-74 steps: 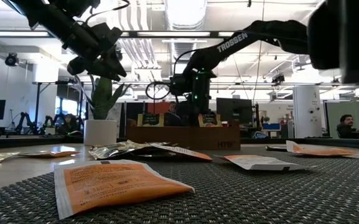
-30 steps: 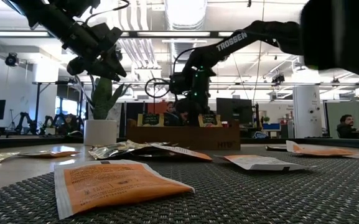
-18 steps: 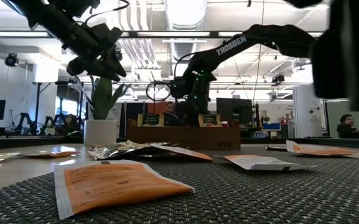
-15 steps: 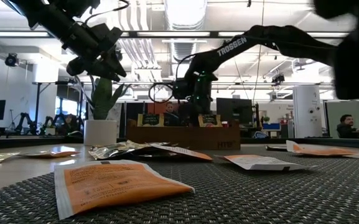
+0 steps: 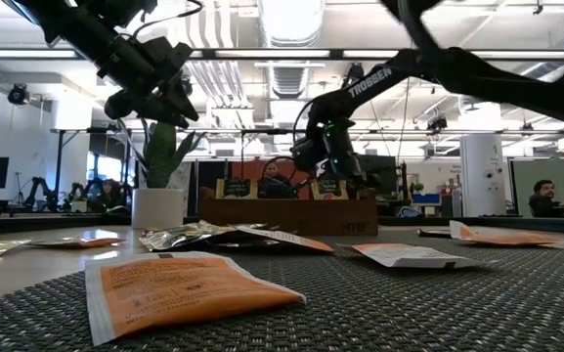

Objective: Pick & Place Tea
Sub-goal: Put the orange tea bag into the right compartment of the wooden organizer

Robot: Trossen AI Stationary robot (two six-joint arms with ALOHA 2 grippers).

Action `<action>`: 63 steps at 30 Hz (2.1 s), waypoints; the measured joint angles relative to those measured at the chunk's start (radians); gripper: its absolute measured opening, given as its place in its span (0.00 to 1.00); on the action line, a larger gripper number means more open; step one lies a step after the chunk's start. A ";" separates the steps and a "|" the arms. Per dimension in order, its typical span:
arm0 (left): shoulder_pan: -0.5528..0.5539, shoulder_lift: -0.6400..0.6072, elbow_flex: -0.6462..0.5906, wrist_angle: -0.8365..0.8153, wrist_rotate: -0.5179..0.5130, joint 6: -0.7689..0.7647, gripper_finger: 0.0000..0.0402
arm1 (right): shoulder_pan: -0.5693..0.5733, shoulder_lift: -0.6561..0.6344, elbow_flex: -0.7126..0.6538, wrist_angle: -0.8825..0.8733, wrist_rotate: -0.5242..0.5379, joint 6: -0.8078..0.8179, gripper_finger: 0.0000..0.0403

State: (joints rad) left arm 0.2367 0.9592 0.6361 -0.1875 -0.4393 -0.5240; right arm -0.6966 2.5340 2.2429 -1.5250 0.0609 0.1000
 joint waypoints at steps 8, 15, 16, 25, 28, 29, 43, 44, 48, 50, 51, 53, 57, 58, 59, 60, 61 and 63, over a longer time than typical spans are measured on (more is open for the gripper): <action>0.000 0.000 0.000 0.000 0.000 0.009 0.34 | 0.001 -0.142 -0.023 0.145 -0.011 0.062 0.24; 0.004 0.000 0.002 0.001 0.027 0.033 0.34 | -0.004 -0.335 -0.262 0.280 0.043 0.118 0.24; 0.007 0.001 0.006 0.001 0.051 0.044 0.34 | -0.004 -0.371 -0.324 0.313 0.036 0.123 0.24; 0.037 0.139 0.153 0.011 0.142 0.235 0.34 | -0.033 -0.618 -0.793 0.672 -0.068 0.234 0.20; 0.037 0.216 0.228 -0.009 0.172 0.263 0.34 | -0.050 -0.618 -0.837 0.735 -0.068 0.233 0.18; 0.037 0.240 0.257 -0.029 0.181 0.265 0.34 | -0.054 -0.609 -0.838 0.746 -0.069 0.232 0.17; 0.036 0.378 0.554 -0.250 0.193 0.264 0.34 | -0.104 -0.447 -0.767 0.654 -0.115 0.145 0.17; 0.036 0.378 0.559 -0.250 0.193 0.264 0.34 | -0.106 -0.446 -0.768 0.639 -0.115 0.137 0.17; 0.036 0.378 0.574 -0.249 0.192 0.264 0.34 | -0.110 -0.452 -0.773 0.553 -0.114 0.136 0.17; 0.036 0.380 0.576 -0.248 0.192 0.263 0.34 | -0.110 -0.459 -0.775 0.524 -0.114 0.160 0.17; 0.036 0.385 0.579 -0.247 0.192 0.263 0.34 | -0.110 -0.462 -0.777 0.515 -0.117 0.176 0.17; 0.036 0.394 0.584 -0.242 0.201 0.263 0.34 | -0.110 -0.471 -0.778 0.511 -0.142 0.206 0.17; 0.045 0.437 0.628 -0.233 0.291 0.276 0.34 | -0.109 -0.505 -0.788 0.533 -0.148 0.244 0.14; 0.045 0.453 0.648 -0.234 0.295 0.289 0.34 | -0.109 -0.523 -0.792 0.543 -0.147 0.252 0.14; 0.045 0.470 0.668 -0.231 0.296 0.306 0.34 | -0.106 -0.545 -0.794 0.552 -0.146 0.263 0.13; 0.046 0.487 0.687 -0.233 0.296 0.322 0.34 | -0.102 -0.573 -0.796 0.562 -0.137 0.277 0.13; 0.048 0.507 0.710 -0.241 0.297 0.337 0.34 | -0.100 -0.606 -0.799 0.572 -0.123 0.292 0.12; 0.058 0.551 0.768 -0.256 0.304 0.350 0.34 | -0.091 -0.673 -0.809 0.576 -0.075 0.310 0.11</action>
State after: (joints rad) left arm 0.2950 1.5099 1.4042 -0.4436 -0.1353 -0.1739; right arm -0.7876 1.8607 1.4334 -0.9485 -0.0140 0.4099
